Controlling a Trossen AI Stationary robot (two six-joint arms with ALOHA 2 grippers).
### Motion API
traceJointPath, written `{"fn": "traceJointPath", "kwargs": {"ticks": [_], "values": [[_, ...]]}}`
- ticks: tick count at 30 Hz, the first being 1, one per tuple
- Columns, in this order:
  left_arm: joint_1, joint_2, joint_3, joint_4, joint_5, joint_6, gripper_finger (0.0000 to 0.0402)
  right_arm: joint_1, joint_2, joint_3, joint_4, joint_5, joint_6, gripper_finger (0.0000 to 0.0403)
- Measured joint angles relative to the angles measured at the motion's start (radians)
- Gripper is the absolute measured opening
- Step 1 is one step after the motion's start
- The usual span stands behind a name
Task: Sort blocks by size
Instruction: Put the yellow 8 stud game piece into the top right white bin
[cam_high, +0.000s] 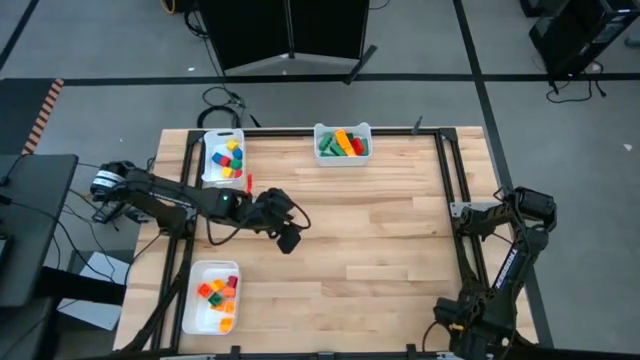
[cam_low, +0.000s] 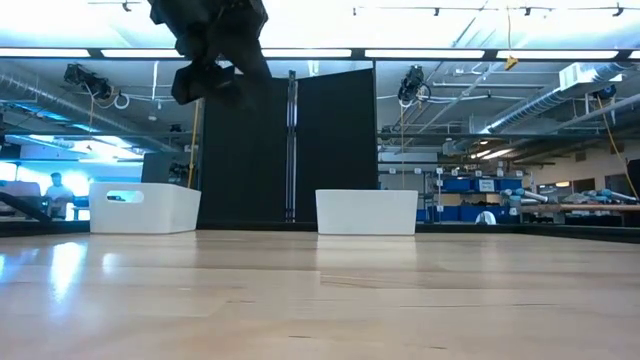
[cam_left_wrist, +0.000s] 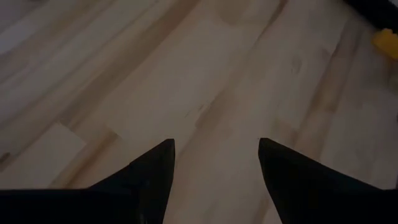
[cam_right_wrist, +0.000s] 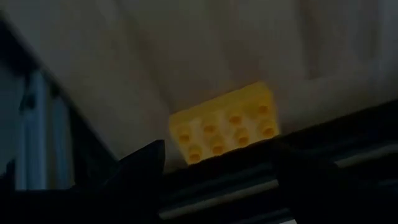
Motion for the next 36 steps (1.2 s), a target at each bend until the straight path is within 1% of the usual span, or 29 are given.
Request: {"fn": "traceJointPath", "kwargs": {"ticks": [5,10,13,17,19,23,28,36], "values": [[-0.003,0.0,0.0,0.039,0.0,0.002,0.0241,0.002,0.0,0.0,0.02,-0.013,-0.083,0.0319],[-0.003,0.0,0.0,0.037,0.0,0.004,0.0241,0.001,0.0,0.0,0.026,-0.021,-0.147,0.0365],[-0.003,0.0,0.0,0.038,0.0,0.005,0.0241,0.002,0.0,0.0,0.021,-0.004,-0.188,0.0394],[-0.003,-0.001,0.0,0.038,0.0,0.005,0.0241,0.001,0.0,0.0,0.016,0.029,-0.228,0.0384],[-0.003,-0.001,0.0,0.041,0.0,0.005,0.0241,0.002,0.0,0.0,0.011,0.051,-0.213,0.0378],[-0.003,-0.001,0.0,0.063,0.0,0.005,0.0241,0.007,0.0,0.0,0.002,0.061,-0.206,0.0375],[-0.003,-0.001,0.0,0.097,0.0,0.005,0.0241,0.039,0.0,-0.003,0.017,0.081,-0.305,0.0378],[-0.003,-0.001,0.0,0.122,0.0,0.011,0.0241,0.079,-0.002,-0.068,0.075,0.089,-0.314,0.0374]]}}
